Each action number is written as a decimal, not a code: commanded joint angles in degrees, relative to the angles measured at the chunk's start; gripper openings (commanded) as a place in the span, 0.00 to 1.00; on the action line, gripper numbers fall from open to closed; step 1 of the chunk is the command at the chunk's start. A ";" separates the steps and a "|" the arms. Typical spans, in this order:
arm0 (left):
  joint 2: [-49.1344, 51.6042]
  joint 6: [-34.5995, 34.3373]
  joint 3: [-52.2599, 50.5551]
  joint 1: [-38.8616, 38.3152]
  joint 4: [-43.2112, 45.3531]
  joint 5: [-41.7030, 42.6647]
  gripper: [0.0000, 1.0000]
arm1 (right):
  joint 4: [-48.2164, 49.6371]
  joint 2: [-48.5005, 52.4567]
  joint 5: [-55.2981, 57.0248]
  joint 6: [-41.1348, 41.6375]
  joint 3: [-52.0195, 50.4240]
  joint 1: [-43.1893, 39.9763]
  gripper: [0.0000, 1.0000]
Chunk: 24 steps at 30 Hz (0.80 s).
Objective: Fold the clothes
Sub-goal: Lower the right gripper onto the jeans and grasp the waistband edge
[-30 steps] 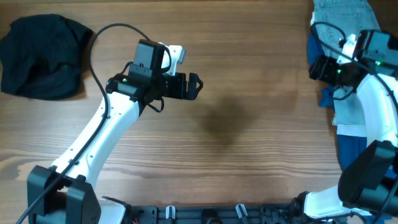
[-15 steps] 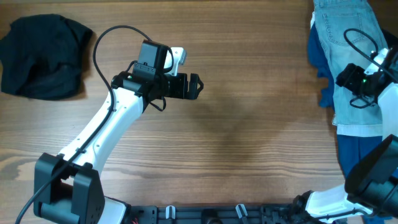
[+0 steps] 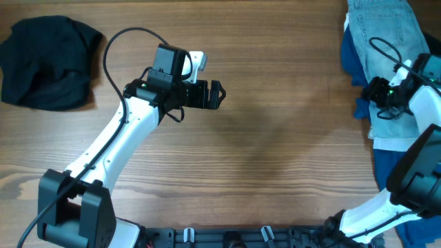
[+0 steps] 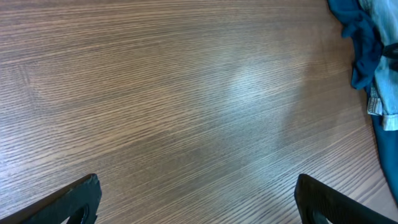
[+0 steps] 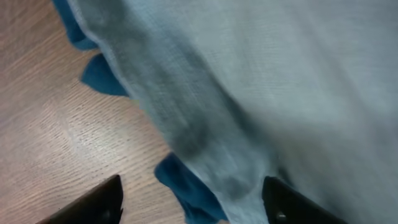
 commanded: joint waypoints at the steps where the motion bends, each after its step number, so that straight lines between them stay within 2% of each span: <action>1: 0.44 -0.72 0.98 -0.33 0.46 0.31 1.00 | 0.72 1.20 -0.94 -1.05 -0.46 2.01 0.64; 2: 0.44 -0.72 1.01 -0.33 0.48 0.31 1.00 | 0.92 1.31 -0.94 -1.05 -0.46 2.34 0.68; 3: 0.44 -0.72 1.01 -0.31 0.48 0.31 1.00 | 0.98 1.40 -0.94 -1.03 -0.46 2.38 0.69; 4: 0.44 -0.72 0.98 -0.31 0.44 0.31 1.00 | 1.03 1.55 -0.92 -1.05 -0.46 2.36 0.64; 5: 0.44 -0.72 0.98 -0.31 0.44 0.31 1.00 | 1.03 1.60 -0.59 -1.01 -0.46 2.25 0.64; 7: 0.44 -0.72 0.98 -0.33 0.44 0.31 1.00 | 1.16 1.60 0.42 -0.90 -0.46 2.05 0.72; 8: 0.44 -0.72 0.98 -0.33 0.44 0.31 1.00 | 1.31 1.60 0.39 -0.90 -0.46 1.88 0.72; 9: 0.44 -0.72 1.01 -0.33 0.44 0.31 1.00 | 1.31 1.60 0.39 -0.83 -0.46 1.64 0.67; 12: 0.44 -0.72 0.98 -0.33 0.44 0.31 1.00 | 1.64 1.60 0.37 -0.85 -0.46 0.74 0.66; 15: 0.44 -0.72 1.01 -0.33 0.46 0.31 1.00 | 1.79 1.60 0.35 -0.85 -0.46 -0.11 0.52; 18: 0.44 -0.72 0.98 -0.33 0.48 0.31 1.00 | 1.77 1.60 0.35 -0.85 -0.46 -0.79 0.54; 20: 0.44 -0.70 0.98 -0.31 0.46 0.31 1.00 | 1.75 1.60 0.33 -0.42 -0.46 -1.27 0.50; 21: 0.44 -0.70 0.98 -0.33 0.46 0.31 1.00 | 1.77 1.60 0.35 -0.44 -0.46 -1.44 0.50; 23: 0.48 -0.70 0.98 -0.31 0.46 0.31 1.00 | 1.86 1.60 0.35 -0.44 -0.46 -1.68 0.64; 24: 0.48 -0.70 0.98 -0.31 0.46 0.31 1.00 | 1.90 1.60 0.33 -0.46 -0.46 -1.73 0.67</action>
